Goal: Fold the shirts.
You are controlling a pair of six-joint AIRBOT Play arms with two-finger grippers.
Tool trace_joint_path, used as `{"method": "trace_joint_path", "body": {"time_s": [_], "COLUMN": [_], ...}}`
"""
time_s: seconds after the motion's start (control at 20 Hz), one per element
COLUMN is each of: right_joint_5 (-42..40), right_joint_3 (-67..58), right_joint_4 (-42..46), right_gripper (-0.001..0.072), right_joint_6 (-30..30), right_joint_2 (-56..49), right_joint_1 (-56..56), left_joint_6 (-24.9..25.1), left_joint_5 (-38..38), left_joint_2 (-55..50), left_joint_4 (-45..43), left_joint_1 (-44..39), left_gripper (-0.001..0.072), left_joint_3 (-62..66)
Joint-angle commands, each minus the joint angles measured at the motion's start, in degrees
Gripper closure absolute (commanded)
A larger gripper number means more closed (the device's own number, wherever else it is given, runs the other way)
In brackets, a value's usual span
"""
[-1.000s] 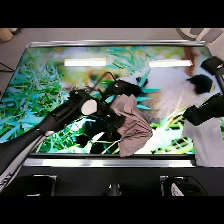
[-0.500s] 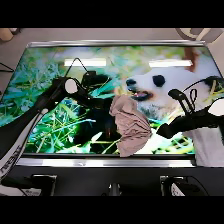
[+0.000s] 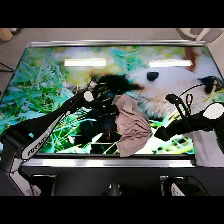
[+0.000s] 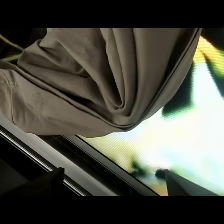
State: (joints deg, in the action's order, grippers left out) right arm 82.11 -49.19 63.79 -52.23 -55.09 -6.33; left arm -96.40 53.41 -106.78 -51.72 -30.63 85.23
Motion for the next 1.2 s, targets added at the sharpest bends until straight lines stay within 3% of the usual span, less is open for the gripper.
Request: {"method": "trace_joint_path", "body": {"time_s": [0.0, 0.1, 0.25, 0.3, 0.35, 0.65, 0.7, 0.75, 0.8, 0.85, 1.0, 1.15], "right_joint_5": [-2.23, -4.83, -8.57, -9.73, -10.82, -17.05, -18.49, -19.80, -20.83, -21.46, -21.00, -20.26], "right_joint_3": [1.68, 5.84, 11.23, 12.11, 12.59, 13.57, 13.57, 13.57, 13.57, 13.57, 13.55, 13.55], "right_joint_4": [-0.09, -1.16, -6.71, -7.76, -7.91, -15.15, -15.91, -16.00, -15.96, -15.93, -15.89, -15.74], "right_gripper": [0.0005, 0.0004, 0.0005, 0.0005, 0.0005, 0.0035, 0.0114, 0.0246, 0.0478, 0.0679, 0.0686, 0.0685], "right_joint_6": [0.00, 0.00, 1.73, 2.62, 2.64, 7.06, 7.08, 7.08, 7.08, 7.06, 10.08, 11.87], "right_joint_2": [-0.42, -1.18, -2.97, -3.65, -4.46, -11.06, -11.93, -12.52, -12.92, -13.07, -13.05, -13.05], "right_joint_1": [0.07, 0.07, 0.07, 0.07, 0.07, 0.07, 0.07, 0.07, 0.07, 0.07, 0.07, 0.07], "left_joint_6": [0.48, 0.31, -1.42, -1.40, -1.36, 0.61, 0.59, 1.51, 3.04, 5.05, 9.22, 10.12], "left_joint_5": [-6.03, -8.46, -11.34, -11.54, -11.50, -11.43, -11.15, -10.34, -8.87, -6.32, 3.15, 4.85], "left_joint_2": [-0.94, -0.98, -0.98, -0.98, -0.96, 0.57, 0.98, 1.51, 2.25, 3.04, 4.07, 4.09], "left_joint_4": [2.51, 3.78, 3.76, 3.76, 3.72, 3.54, 3.56, 3.58, 3.54, 3.54, 3.72, 4.17], "left_joint_1": [-1.33, -1.86, -1.95, -1.84, -1.73, -1.70, -1.68, -1.36, -0.79, 0.22, 2.73, 2.16], "left_gripper": [0.0067, 0.0110, 0.0470, 0.0624, 0.0677, 0.0678, 0.0671, 0.0547, 0.0324, 0.0176, 0.0145, 0.0143], "left_joint_3": [-0.02, -0.02, -0.02, -0.02, -0.02, 0.04, 0.07, 0.15, 0.15, 0.33, 2.25, 3.45]}}
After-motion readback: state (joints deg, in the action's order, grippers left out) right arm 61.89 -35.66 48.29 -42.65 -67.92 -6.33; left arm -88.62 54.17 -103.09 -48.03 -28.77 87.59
